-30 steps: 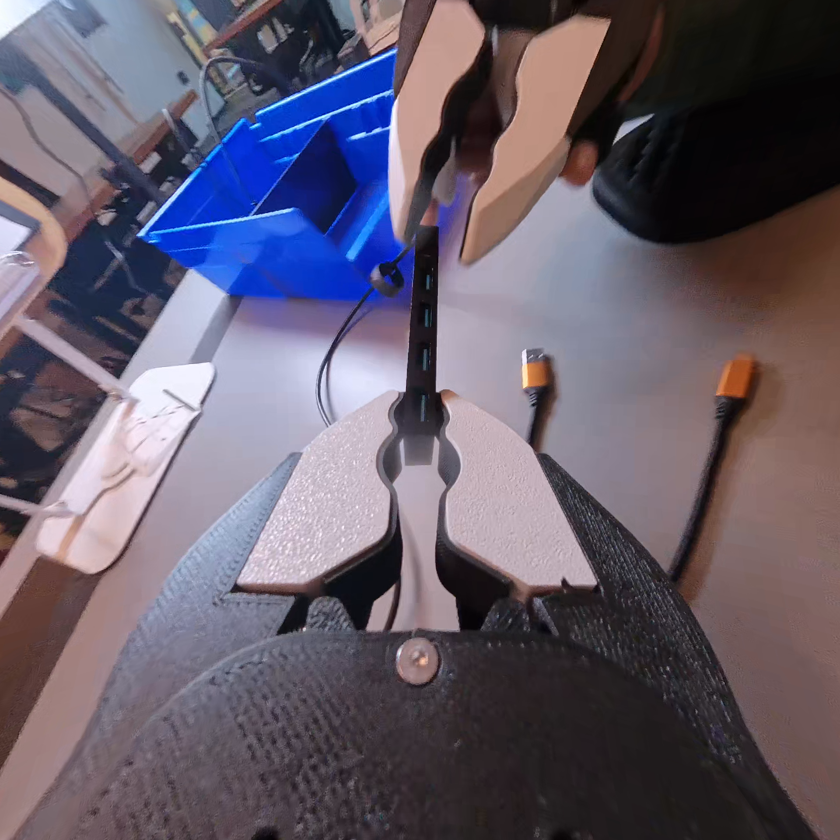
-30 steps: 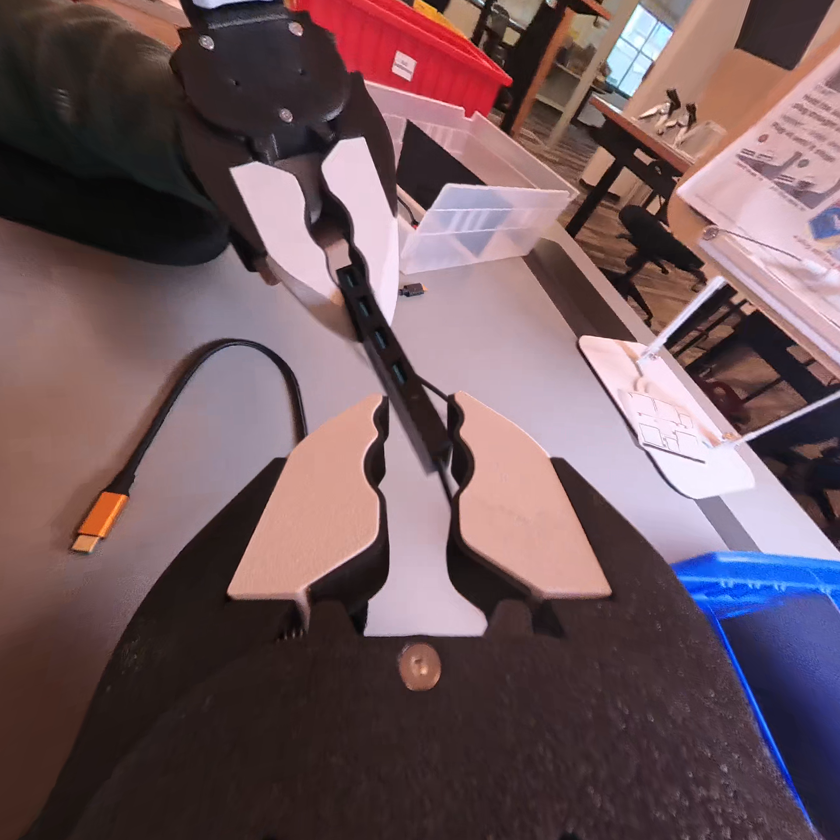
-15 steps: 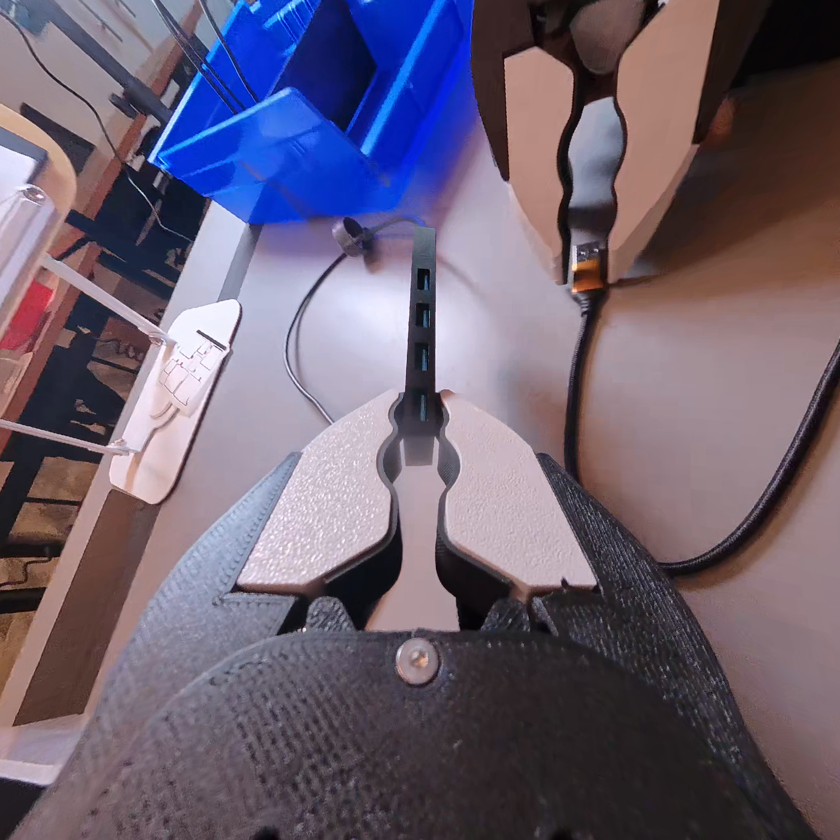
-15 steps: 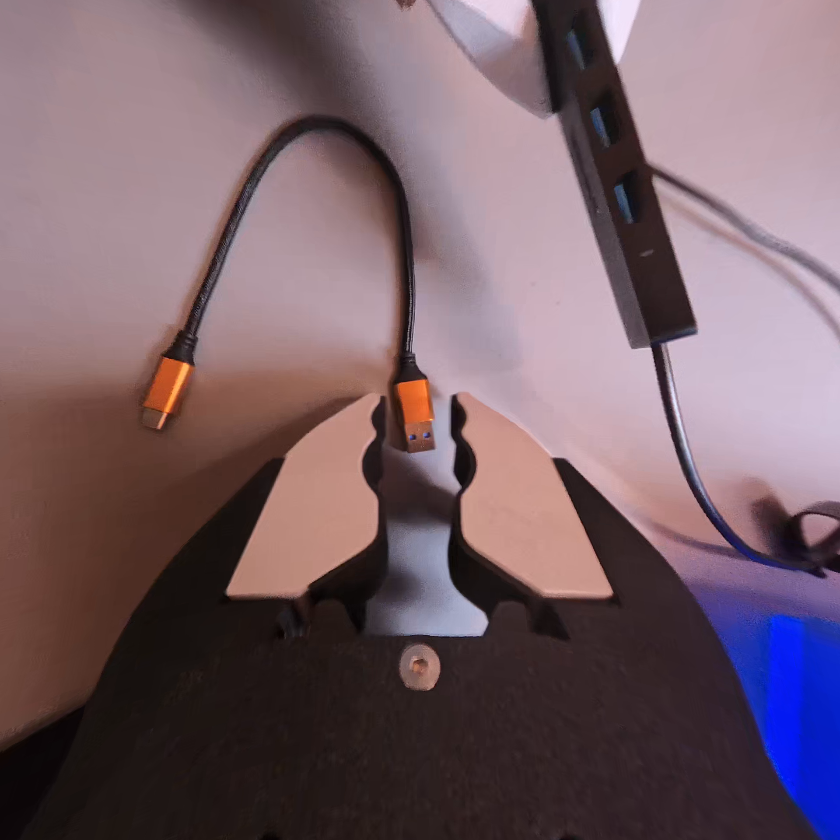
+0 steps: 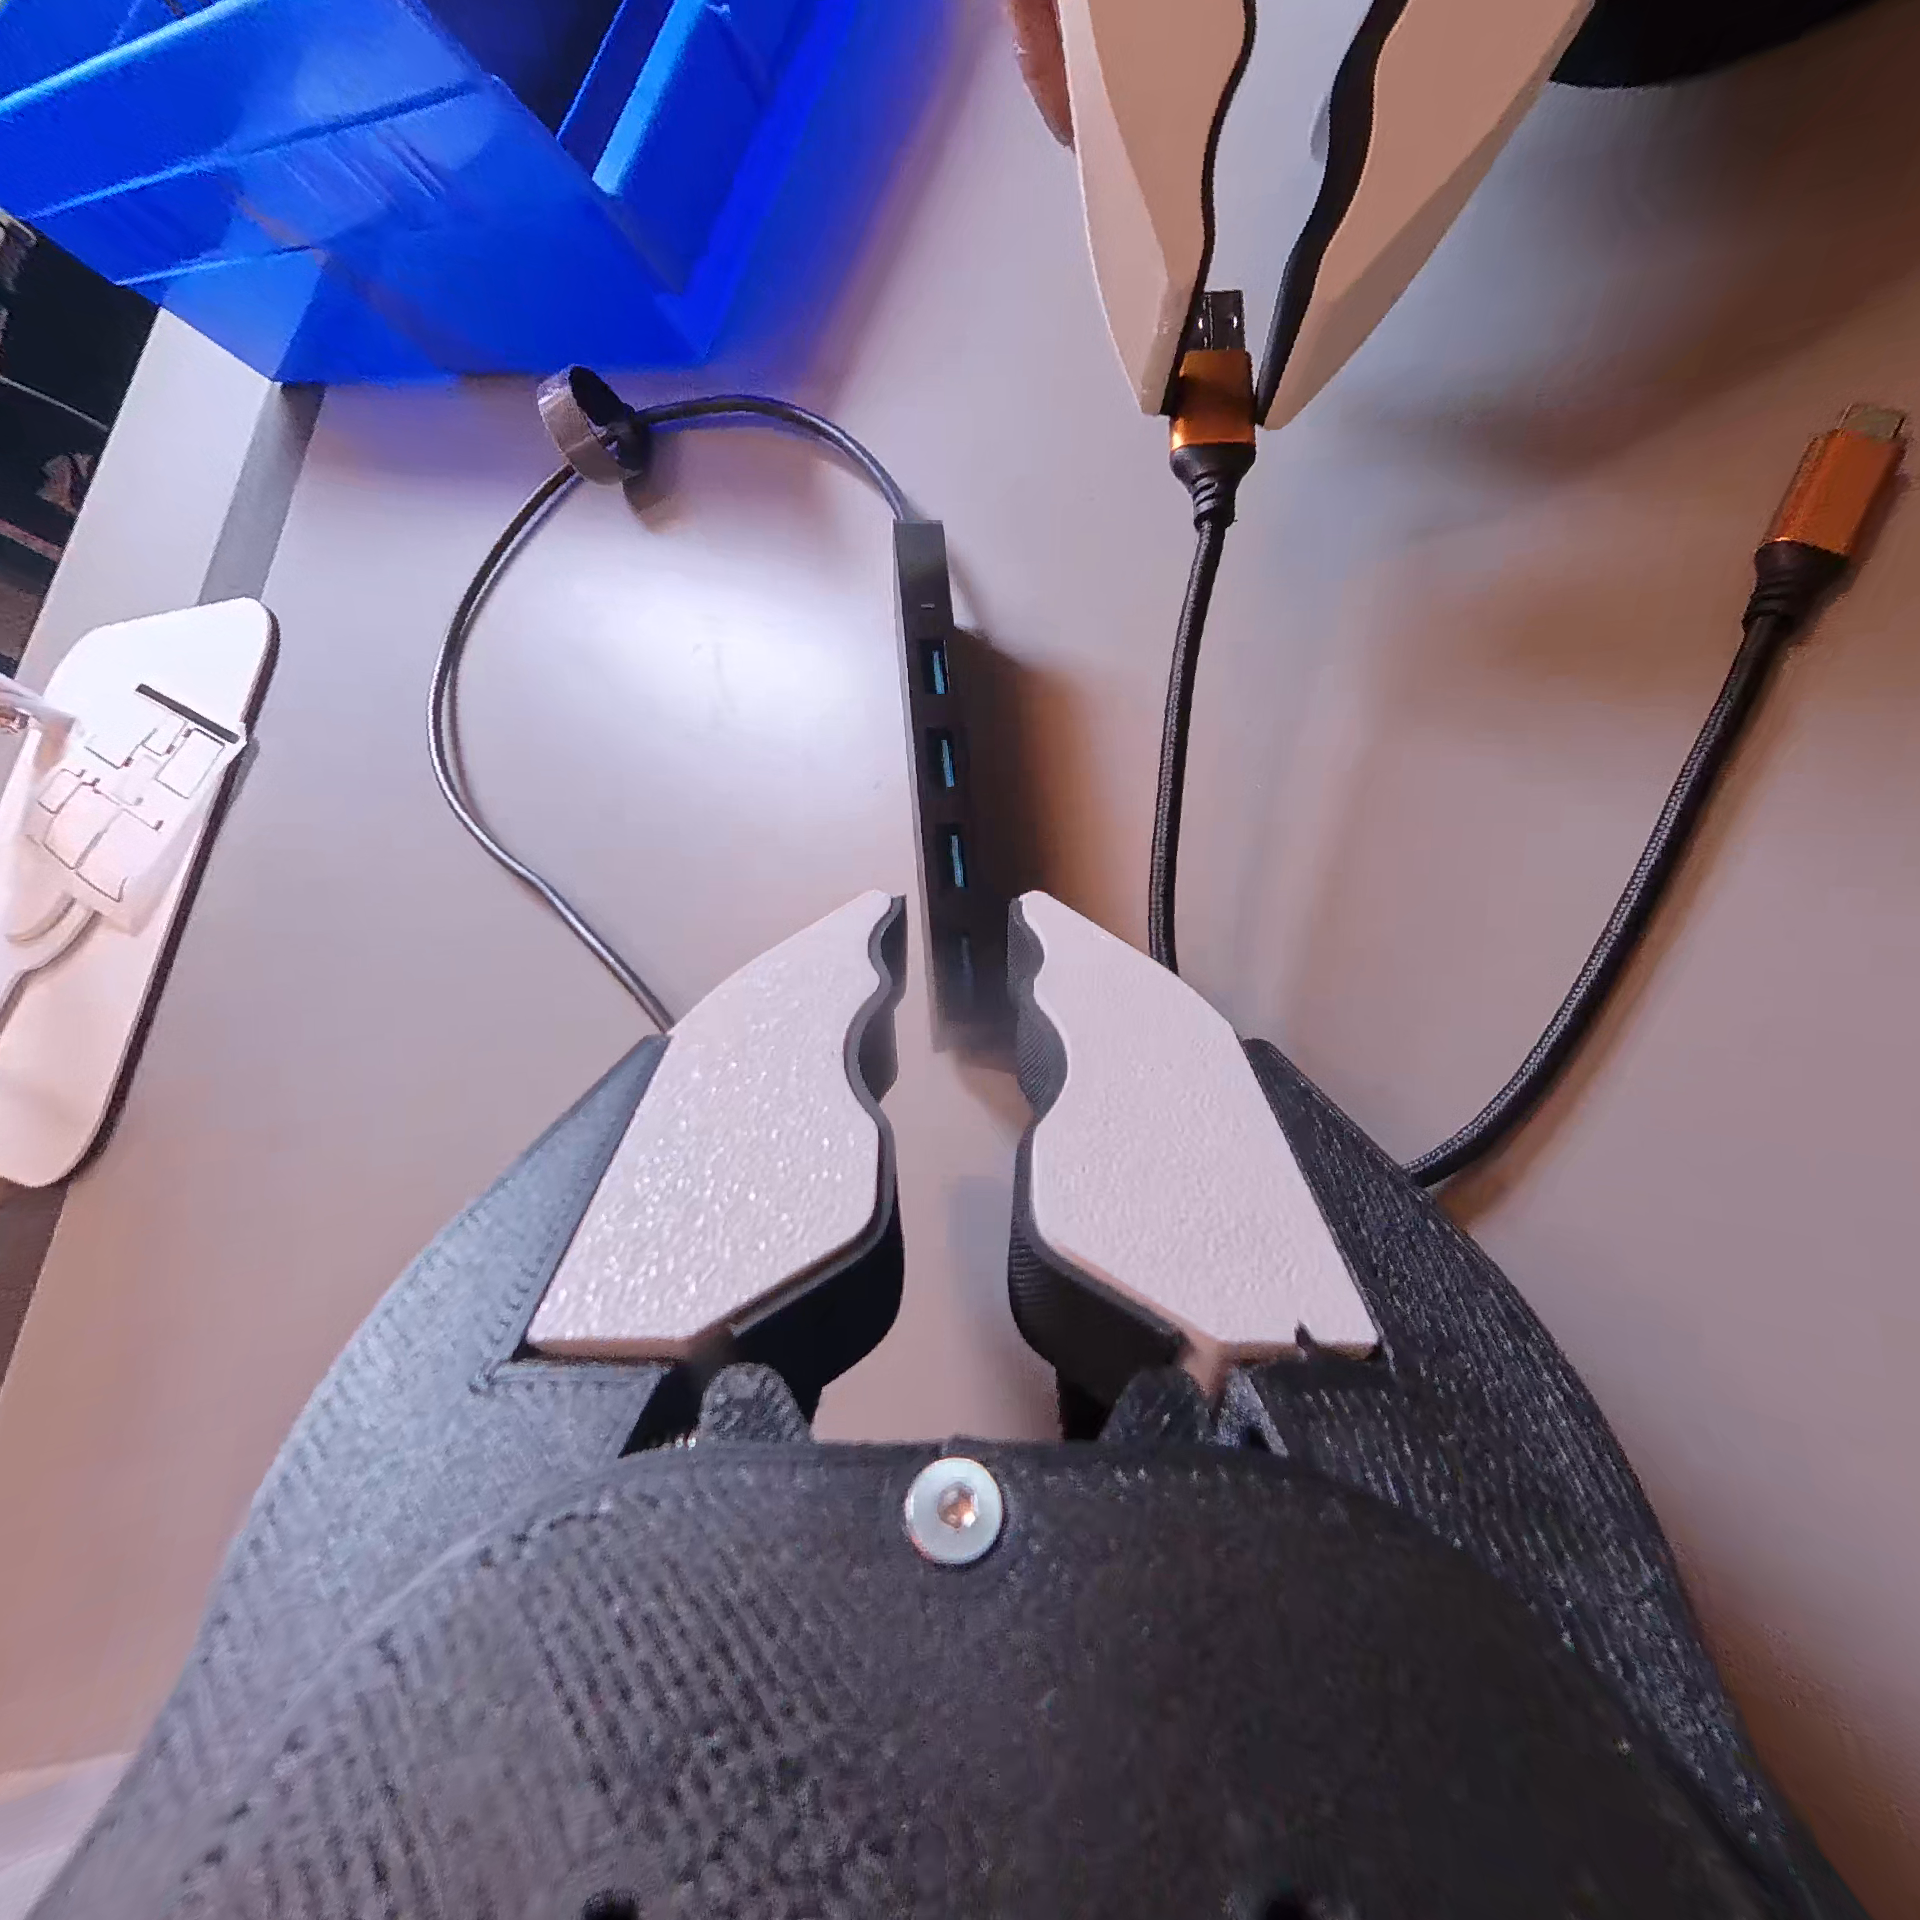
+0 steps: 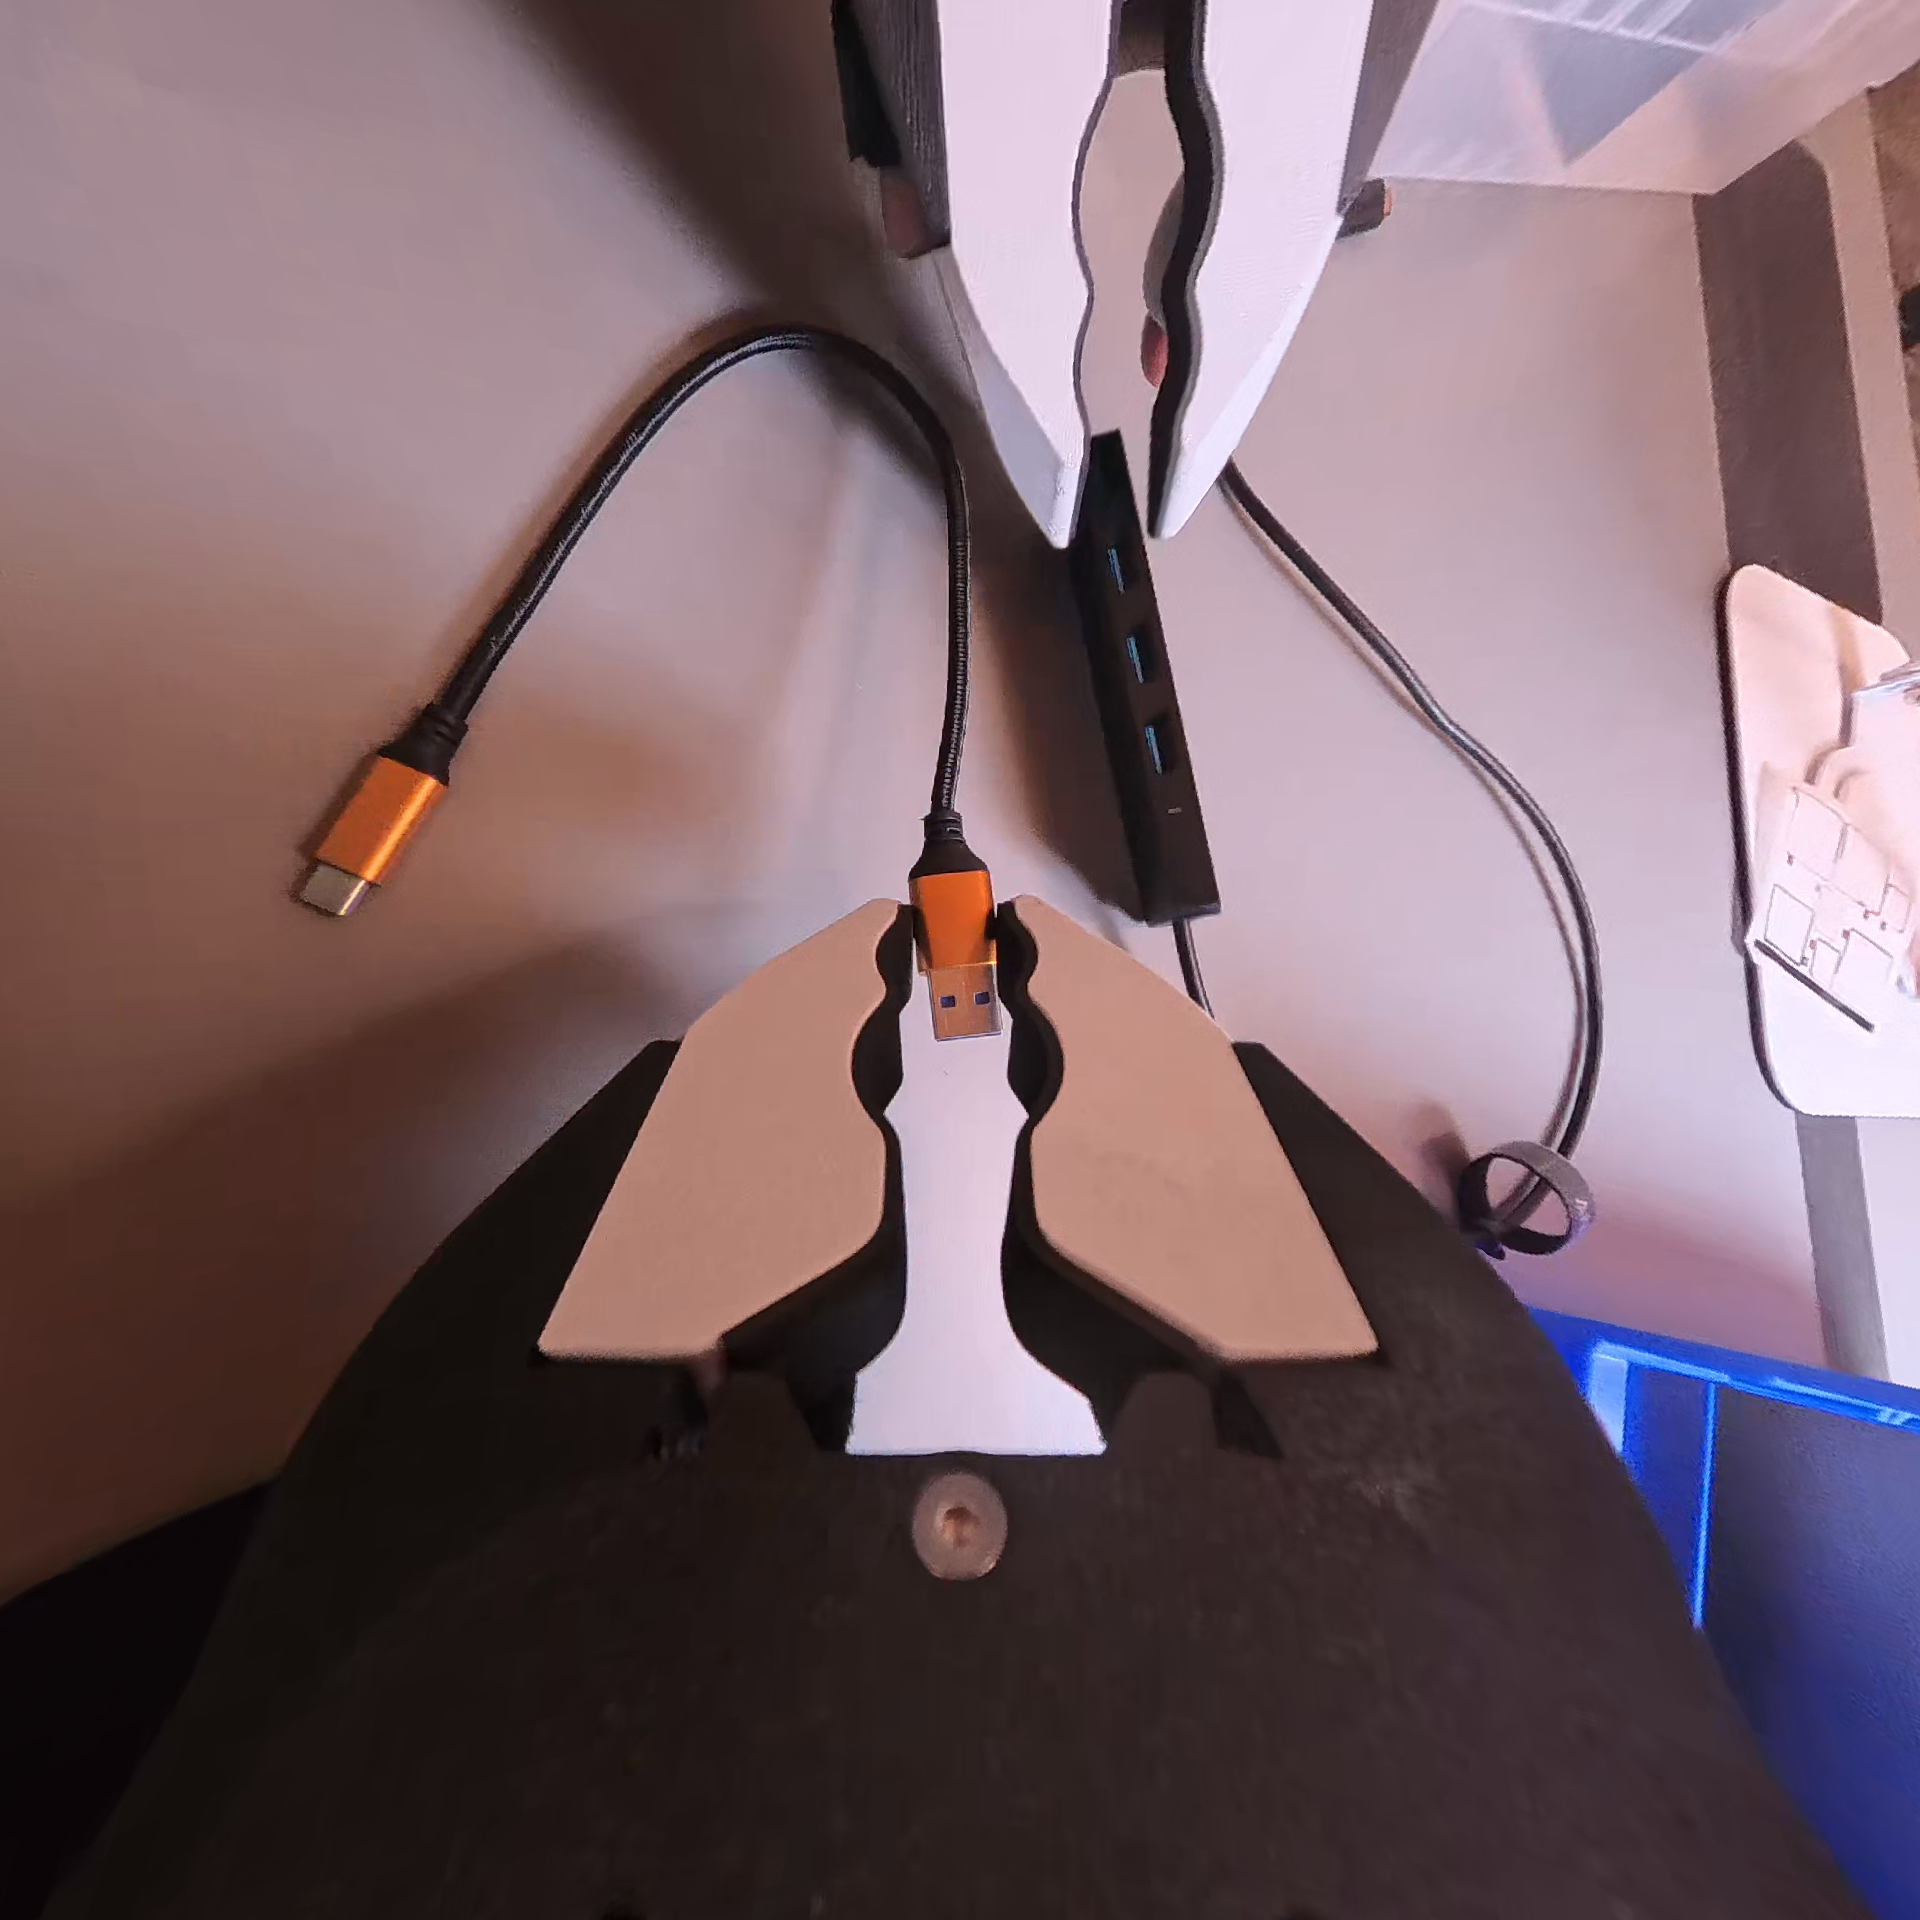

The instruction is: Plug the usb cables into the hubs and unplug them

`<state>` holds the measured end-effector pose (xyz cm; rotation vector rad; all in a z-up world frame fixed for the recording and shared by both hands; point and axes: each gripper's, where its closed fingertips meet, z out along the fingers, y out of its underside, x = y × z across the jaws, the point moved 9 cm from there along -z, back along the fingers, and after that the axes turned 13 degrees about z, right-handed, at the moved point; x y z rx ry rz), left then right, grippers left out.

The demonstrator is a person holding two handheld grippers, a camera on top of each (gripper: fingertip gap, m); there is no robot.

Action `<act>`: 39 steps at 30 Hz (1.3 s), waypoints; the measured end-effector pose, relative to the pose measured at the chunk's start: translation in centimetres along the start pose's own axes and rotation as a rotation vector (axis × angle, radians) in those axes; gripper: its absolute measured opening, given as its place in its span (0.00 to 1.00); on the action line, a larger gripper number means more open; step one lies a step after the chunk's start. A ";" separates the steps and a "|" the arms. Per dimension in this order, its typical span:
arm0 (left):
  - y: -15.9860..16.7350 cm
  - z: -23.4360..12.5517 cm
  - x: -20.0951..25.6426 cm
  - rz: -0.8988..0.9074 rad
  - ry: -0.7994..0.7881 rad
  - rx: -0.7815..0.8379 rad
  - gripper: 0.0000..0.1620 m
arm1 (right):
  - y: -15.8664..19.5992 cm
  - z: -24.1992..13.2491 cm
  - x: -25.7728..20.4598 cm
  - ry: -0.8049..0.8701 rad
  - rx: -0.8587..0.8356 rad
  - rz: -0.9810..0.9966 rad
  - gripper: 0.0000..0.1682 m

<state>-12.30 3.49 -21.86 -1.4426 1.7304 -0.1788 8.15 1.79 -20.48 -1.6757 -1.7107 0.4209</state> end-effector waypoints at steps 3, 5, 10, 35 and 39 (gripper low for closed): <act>-0.1 -0.9 -0.3 0.006 -0.010 0.015 0.14 | -0.1 -0.1 -0.1 0.006 0.004 -0.004 0.09; -0.9 -1.9 -0.4 0.005 -0.022 0.068 0.15 | -0.4 -0.3 -0.2 0.003 0.027 0.009 0.09; -3.8 -1.9 1.7 0.075 0.023 0.143 0.17 | -1.7 -0.5 -0.4 0.015 0.054 0.038 0.09; -5.8 -2.2 1.7 -0.075 -0.062 0.485 0.02 | -4.1 -2.9 0.2 -0.212 0.638 0.473 0.18; -5.8 -2.4 2.4 -0.043 -0.021 0.466 0.02 | -4.1 -2.4 -0.2 -0.279 0.608 0.447 0.10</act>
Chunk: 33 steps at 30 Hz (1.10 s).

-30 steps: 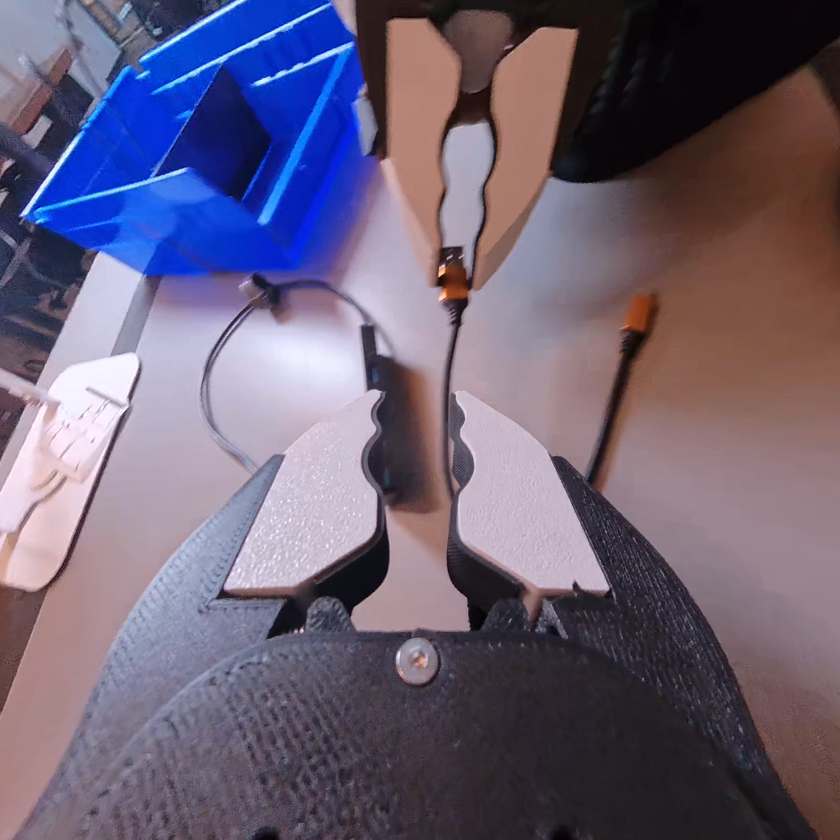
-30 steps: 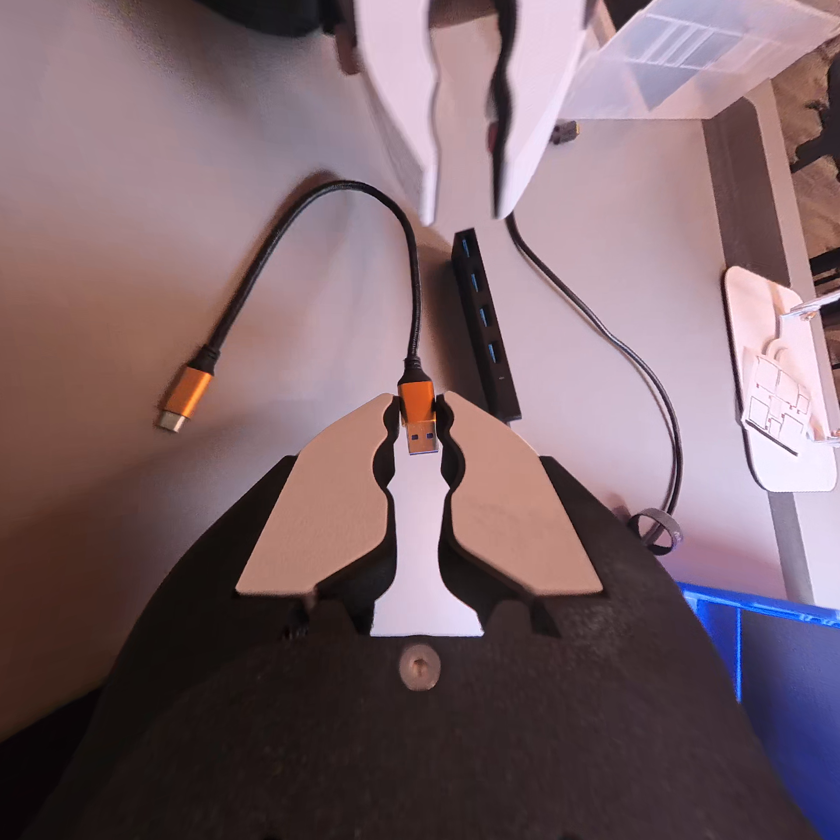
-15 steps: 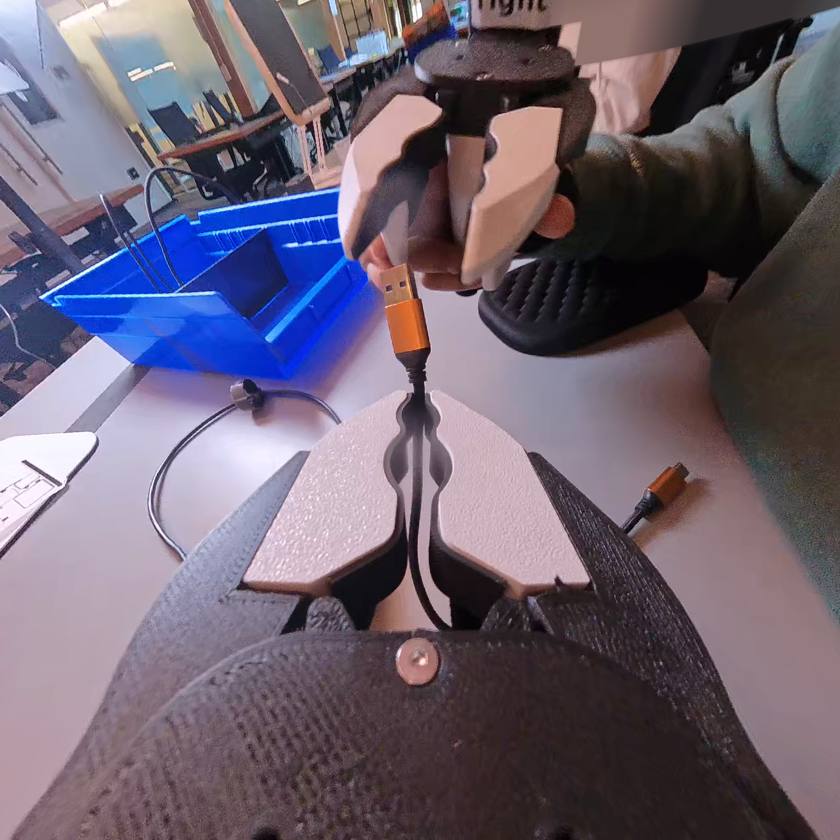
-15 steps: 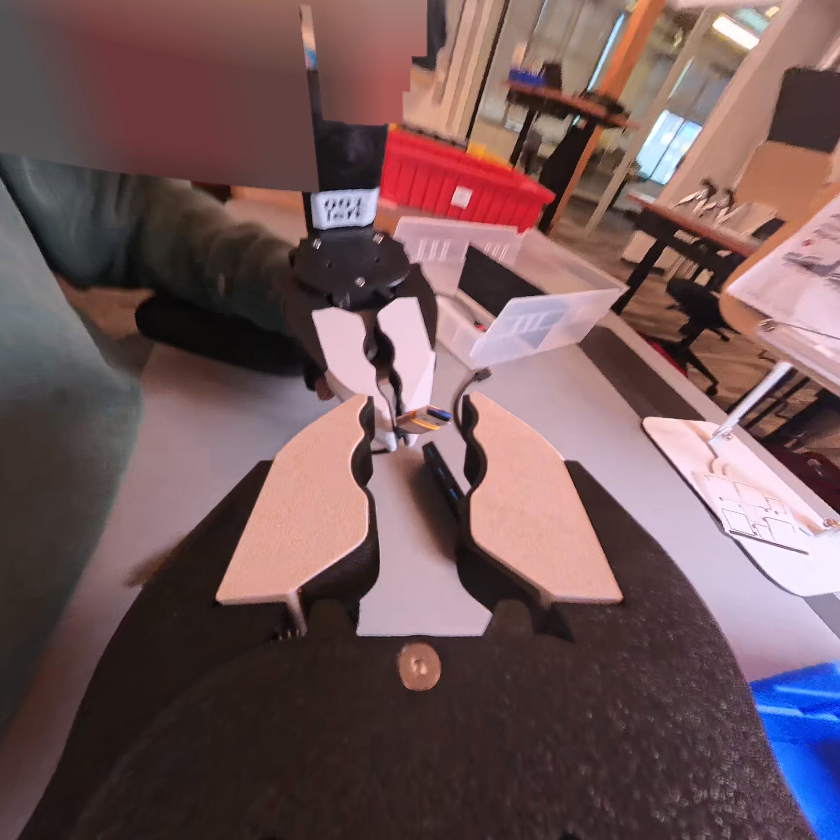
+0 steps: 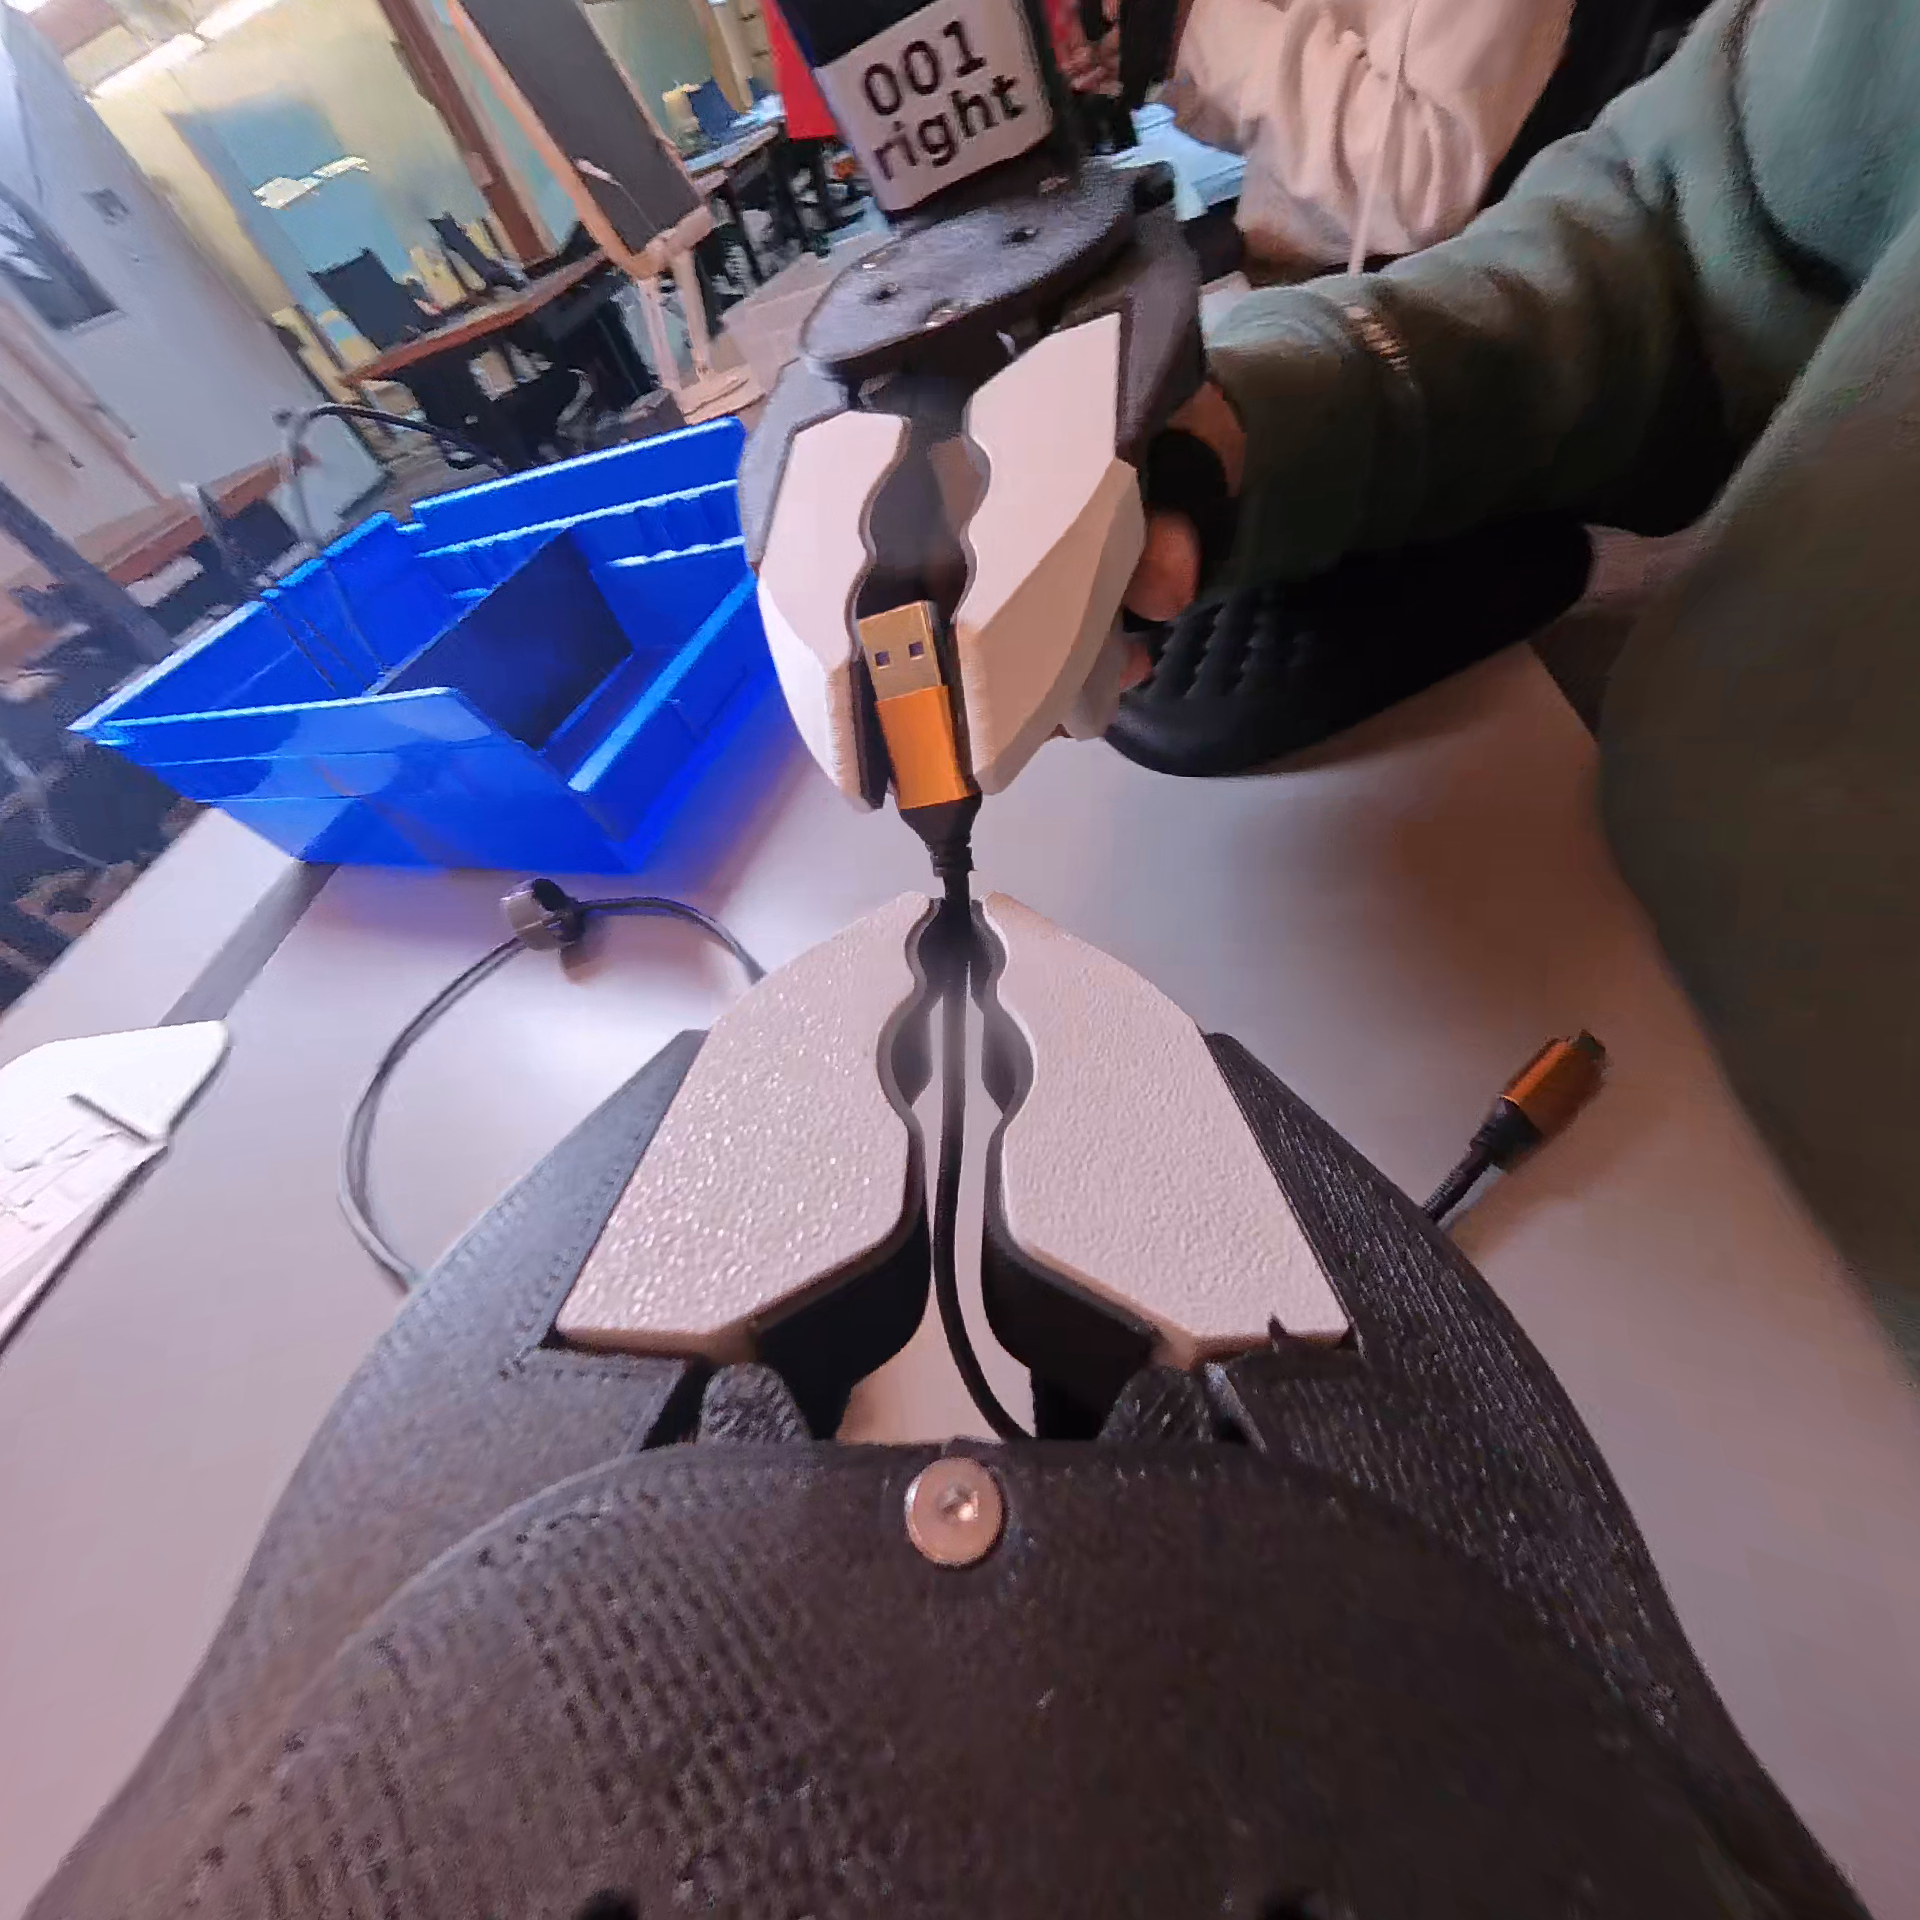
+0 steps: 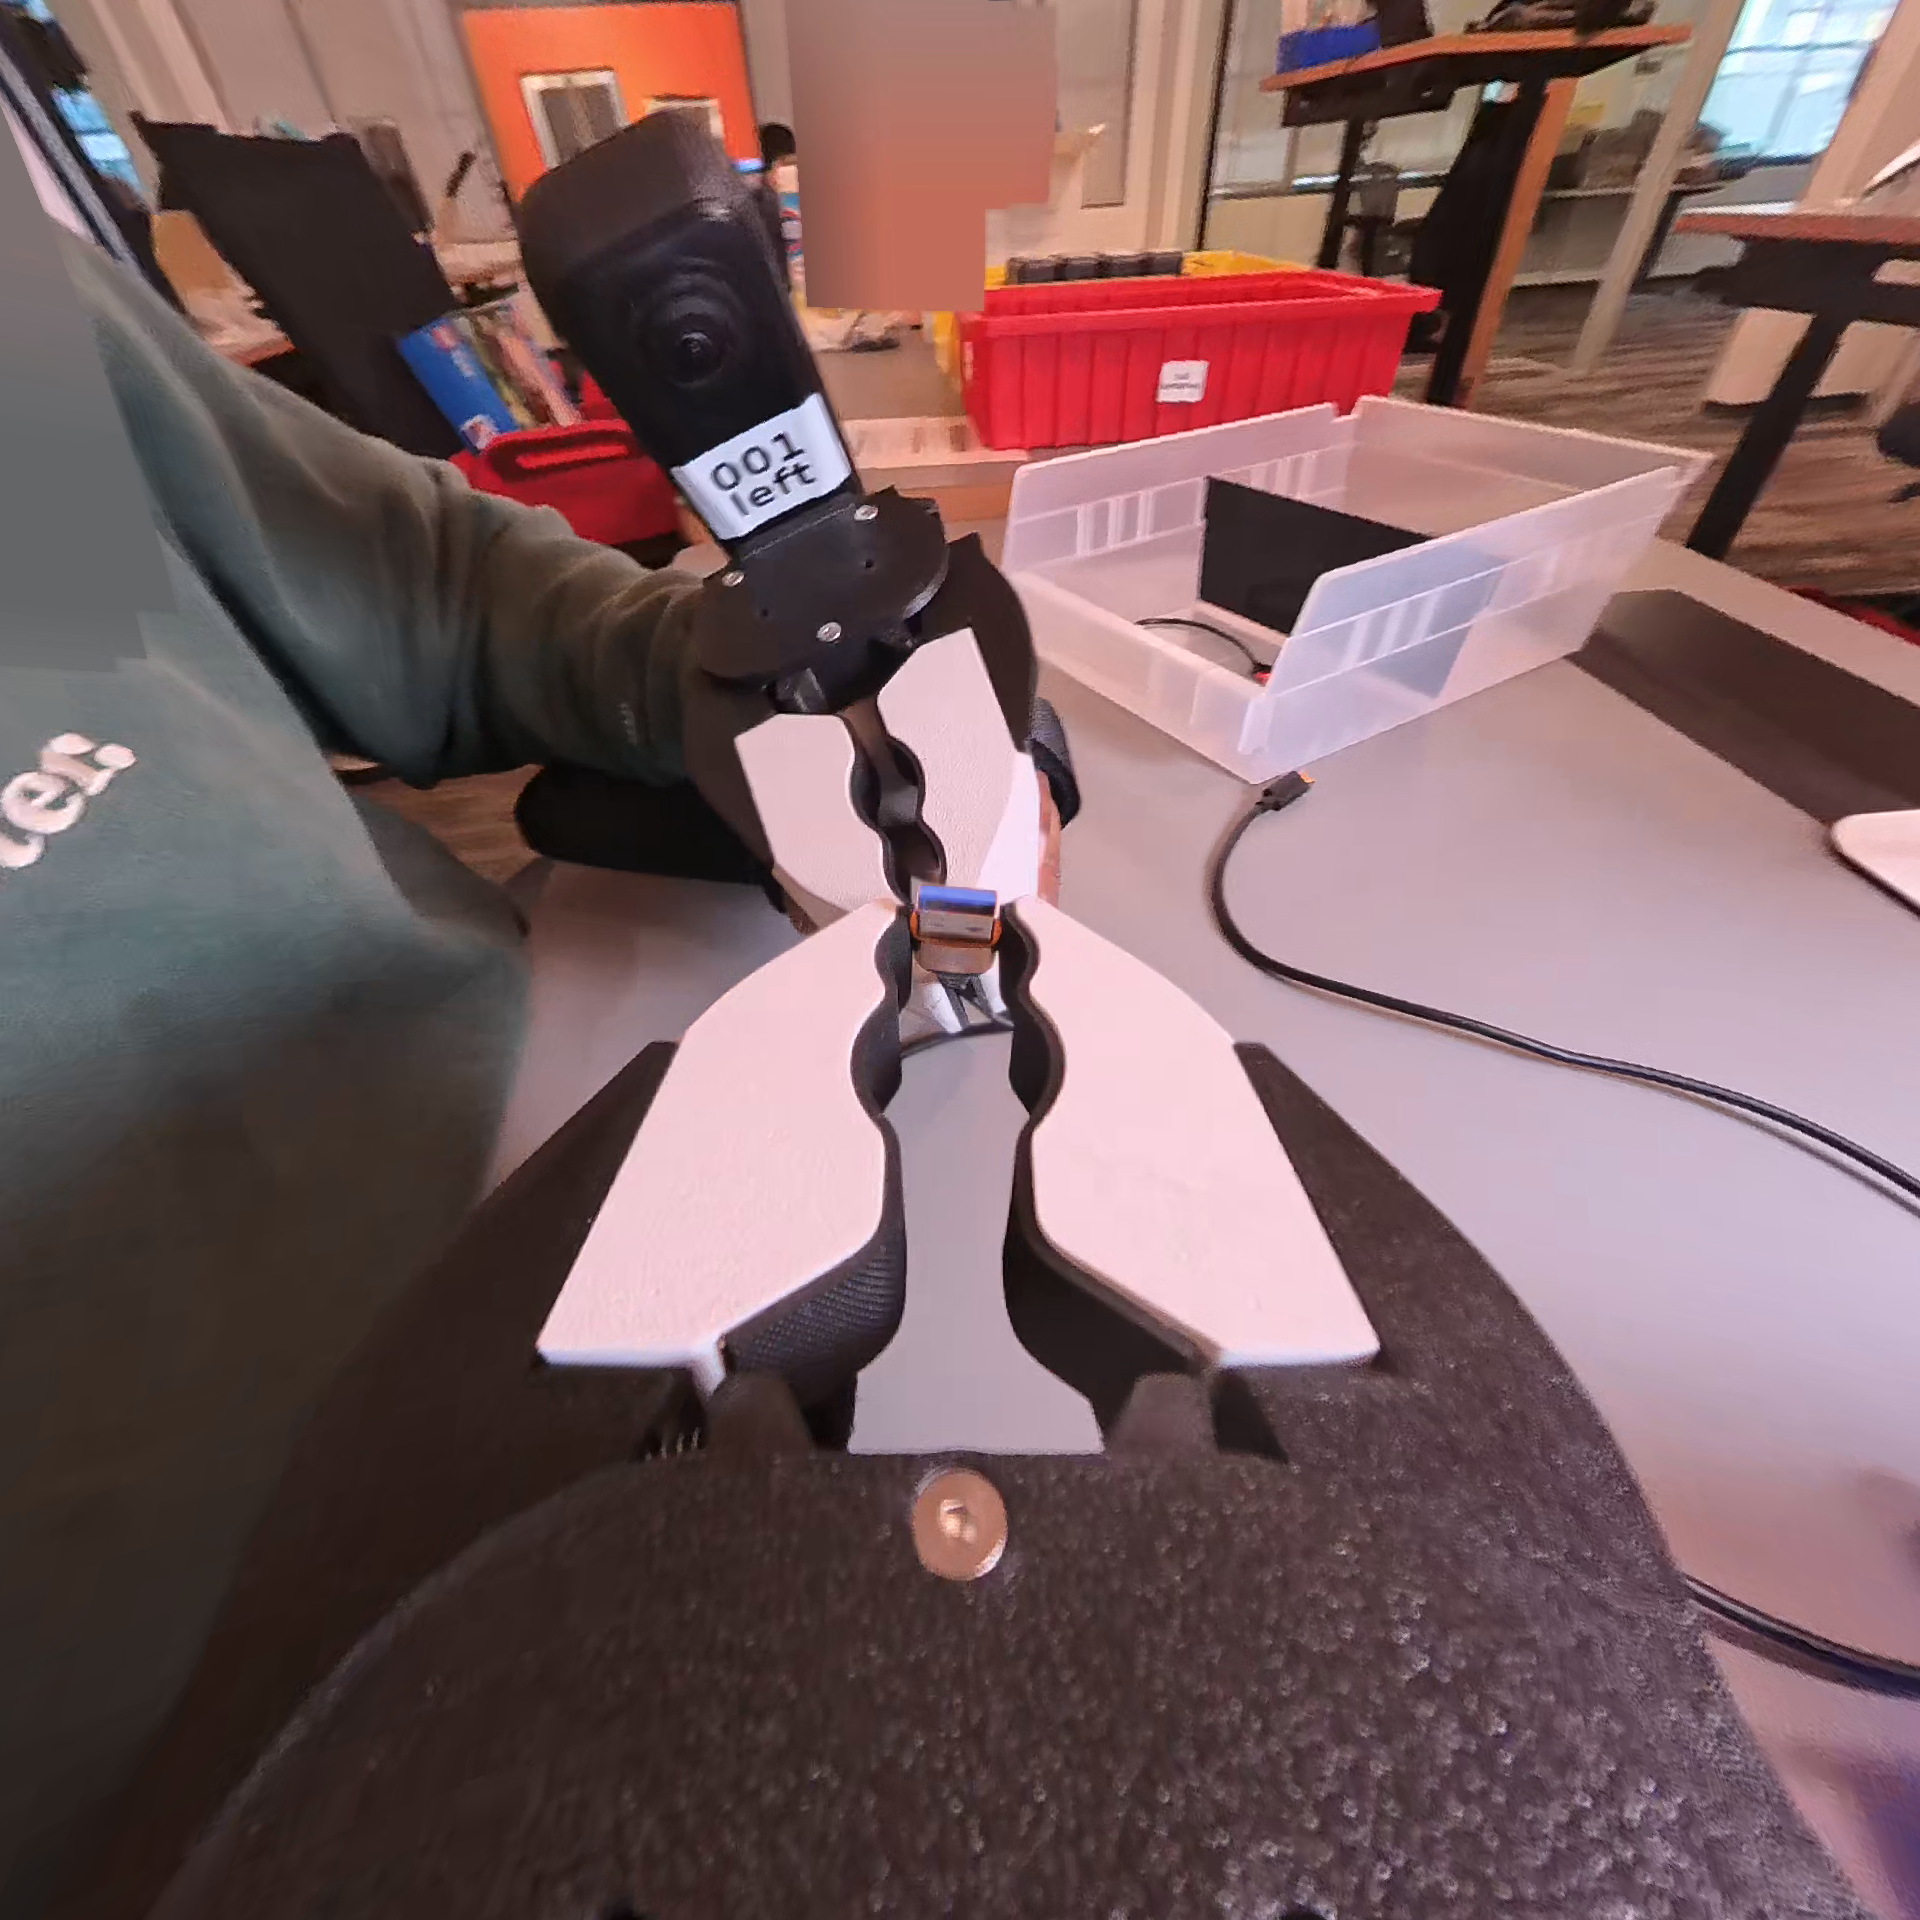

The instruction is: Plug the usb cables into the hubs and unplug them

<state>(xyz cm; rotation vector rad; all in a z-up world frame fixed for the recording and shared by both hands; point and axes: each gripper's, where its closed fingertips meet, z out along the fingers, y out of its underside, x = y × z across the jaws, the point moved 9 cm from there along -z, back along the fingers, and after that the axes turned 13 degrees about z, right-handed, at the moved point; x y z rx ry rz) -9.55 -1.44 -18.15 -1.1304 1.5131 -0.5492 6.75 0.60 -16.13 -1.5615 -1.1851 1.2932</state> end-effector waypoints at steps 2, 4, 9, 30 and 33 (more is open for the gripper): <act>-0.1 -0.6 0.2 -0.029 0.096 0.013 0.03 | 0.3 0.0 -0.2 -0.072 -0.024 -0.021 0.10; 0.1 -1.4 0.4 -0.073 0.216 0.019 0.03 | 0.6 0.0 -0.5 -0.159 -0.046 -0.036 0.10; 1.7 -2.0 1.2 -0.224 0.436 0.050 0.10 | 1.1 0.4 -0.7 -0.341 -0.055 -0.002 0.10; 2.3 0.3 -1.4 -0.453 -0.106 -0.174 0.02 | 0.4 1.4 3.7 0.057 0.122 0.486 0.19; 1.9 0.7 -0.8 -0.413 -0.104 -0.160 0.03 | 0.2 1.6 3.9 0.075 0.115 0.500 0.07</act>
